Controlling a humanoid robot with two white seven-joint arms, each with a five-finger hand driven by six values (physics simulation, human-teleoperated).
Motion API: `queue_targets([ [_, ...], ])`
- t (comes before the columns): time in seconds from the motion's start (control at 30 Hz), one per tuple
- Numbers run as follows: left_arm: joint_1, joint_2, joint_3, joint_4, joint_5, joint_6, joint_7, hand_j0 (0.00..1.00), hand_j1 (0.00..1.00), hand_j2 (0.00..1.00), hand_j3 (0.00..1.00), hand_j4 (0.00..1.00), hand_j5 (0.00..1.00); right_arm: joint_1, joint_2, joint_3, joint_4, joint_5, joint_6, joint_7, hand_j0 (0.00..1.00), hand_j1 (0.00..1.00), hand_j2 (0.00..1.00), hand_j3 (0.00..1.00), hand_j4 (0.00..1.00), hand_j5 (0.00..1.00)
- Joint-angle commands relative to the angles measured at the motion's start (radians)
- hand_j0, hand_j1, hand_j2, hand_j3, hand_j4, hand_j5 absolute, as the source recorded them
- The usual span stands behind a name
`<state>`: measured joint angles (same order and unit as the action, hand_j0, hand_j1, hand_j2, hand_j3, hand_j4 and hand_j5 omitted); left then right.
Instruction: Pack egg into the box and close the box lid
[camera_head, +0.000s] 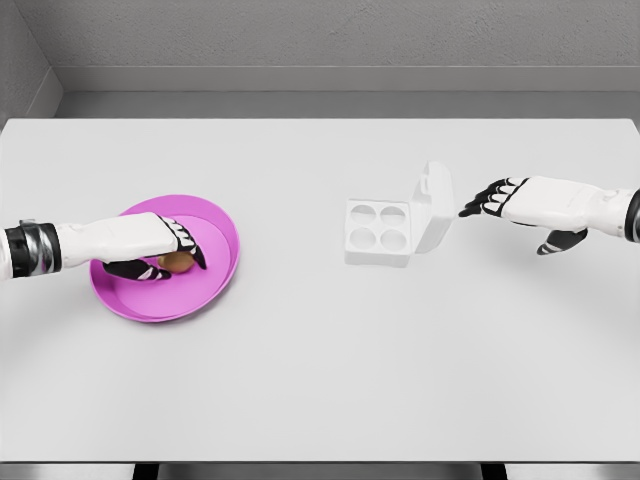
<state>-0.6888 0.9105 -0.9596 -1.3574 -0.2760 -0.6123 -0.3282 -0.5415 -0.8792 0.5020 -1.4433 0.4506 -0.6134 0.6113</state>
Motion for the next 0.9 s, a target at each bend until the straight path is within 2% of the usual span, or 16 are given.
queue_targets([
  [0.0, 0.0, 0.001, 0.001, 0.0, 0.006, 0.001, 0.0, 0.52, 0.52, 0.52, 0.52, 0.52, 0.52, 0.0, -0.001, 0.0, 0.0, -0.006, 0.003, 0.0, 1.0, 1.0, 1.0, 1.0, 1.0, 1.0],
  [0.07, 0.0, 0.001, 0.001, 0.0, 0.006, 0.001, 0.0, 0.48, 0.48, 0.48, 0.48, 0.48, 0.48, 0.002, -0.001, 0.0, 0.0, -0.006, 0.003, 0.0, 1.0, 1.0, 1.0, 1.0, 1.0, 1.0],
  [0.13, 0.0, 0.001, 0.001, 0.0, 0.006, 0.001, -0.02, 0.35, 0.35, 0.35, 0.35, 0.35, 0.35, 0.002, -0.001, 0.0, 0.0, -0.006, 0.003, 0.0, 1.0, 1.0, 1.0, 1.0, 1.0, 1.0],
  [0.2, -0.002, 0.001, 0.001, 0.0, 0.008, 0.001, -0.029, 0.32, 0.32, 0.32, 0.32, 0.32, 0.32, 0.002, -0.001, 0.0, 0.0, -0.006, 0.003, 0.0, 1.0, 1.0, 1.0, 1.0, 1.0, 1.0],
  [0.4, -0.009, -0.012, 0.009, -0.008, 0.014, 0.001, -0.029, 0.29, 0.29, 0.29, 0.29, 0.29, 0.29, 0.002, -0.001, 0.0, -0.002, -0.006, 0.003, 0.0, 1.0, 1.0, 1.0, 1.0, 1.0, 1.0],
  [0.47, -0.029, -0.012, 0.013, -0.009, 0.017, 0.001, -0.029, 0.29, 0.29, 0.29, 0.29, 0.29, 0.29, 0.002, -0.001, 0.0, -0.002, -0.006, 0.003, 0.0, 1.0, 1.0, 1.0, 1.0, 1.0, 1.0],
  [0.57, -0.08, -0.056, 0.013, -0.008, 0.02, 0.001, -0.026, 0.29, 0.29, 0.29, 0.29, 0.29, 0.29, 0.002, -0.001, 0.0, -0.003, -0.006, 0.003, 0.0, 1.0, 1.0, 1.0, 1.0, 1.0, 1.0],
  [0.87, -0.121, -0.17, 0.012, -0.009, 0.02, 0.001, -0.028, 0.28, 0.28, 0.28, 0.28, 0.28, 0.28, 0.002, -0.001, 0.0, -0.006, -0.006, 0.003, 0.0, 1.0, 1.0, 1.0, 1.0, 1.0, 1.0],
])
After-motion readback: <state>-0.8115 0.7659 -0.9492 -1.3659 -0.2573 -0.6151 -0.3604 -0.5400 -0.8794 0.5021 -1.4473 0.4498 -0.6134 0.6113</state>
